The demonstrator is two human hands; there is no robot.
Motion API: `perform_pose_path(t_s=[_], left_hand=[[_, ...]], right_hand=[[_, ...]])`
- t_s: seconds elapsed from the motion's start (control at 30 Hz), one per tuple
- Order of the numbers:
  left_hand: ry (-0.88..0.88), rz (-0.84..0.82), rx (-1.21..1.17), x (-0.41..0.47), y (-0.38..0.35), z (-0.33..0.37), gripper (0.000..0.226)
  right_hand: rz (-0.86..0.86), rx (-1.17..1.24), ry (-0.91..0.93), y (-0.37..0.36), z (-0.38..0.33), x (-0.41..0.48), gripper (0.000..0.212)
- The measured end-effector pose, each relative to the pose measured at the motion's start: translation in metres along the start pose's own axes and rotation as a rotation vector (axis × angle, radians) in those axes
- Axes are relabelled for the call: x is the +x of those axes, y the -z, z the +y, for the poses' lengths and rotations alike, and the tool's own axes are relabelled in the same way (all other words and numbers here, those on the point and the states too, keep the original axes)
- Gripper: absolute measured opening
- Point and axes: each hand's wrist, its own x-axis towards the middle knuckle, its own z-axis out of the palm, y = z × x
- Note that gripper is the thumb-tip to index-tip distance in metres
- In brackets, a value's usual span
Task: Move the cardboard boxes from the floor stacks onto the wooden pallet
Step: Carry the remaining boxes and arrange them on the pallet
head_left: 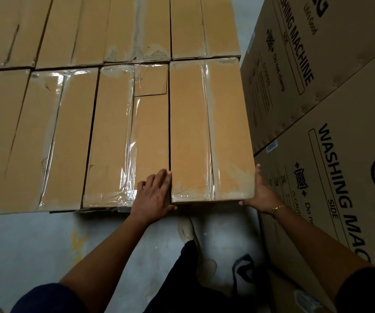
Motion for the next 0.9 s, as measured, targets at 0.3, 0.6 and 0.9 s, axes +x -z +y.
perform_pose_path(t_s=[0.3, 0.6, 0.9], left_hand=[[0.04, -0.011, -0.029, -0.001, 0.001, 0.005, 0.107], [0.075, -0.024, -0.065, -0.005, -0.002, 0.007, 0.107], [0.16, -0.071, -0.08, 0.0, 0.001, 0.023, 0.109]], right_hand=[[0.048, -0.033, 0.021, -0.003, 0.005, 0.002, 0.146], [0.016, 0.057, 0.006, -0.007, -0.001, -0.001, 0.146], [-0.008, 0.368, -0.051, -0.013, 0.013, -0.005, 0.138]])
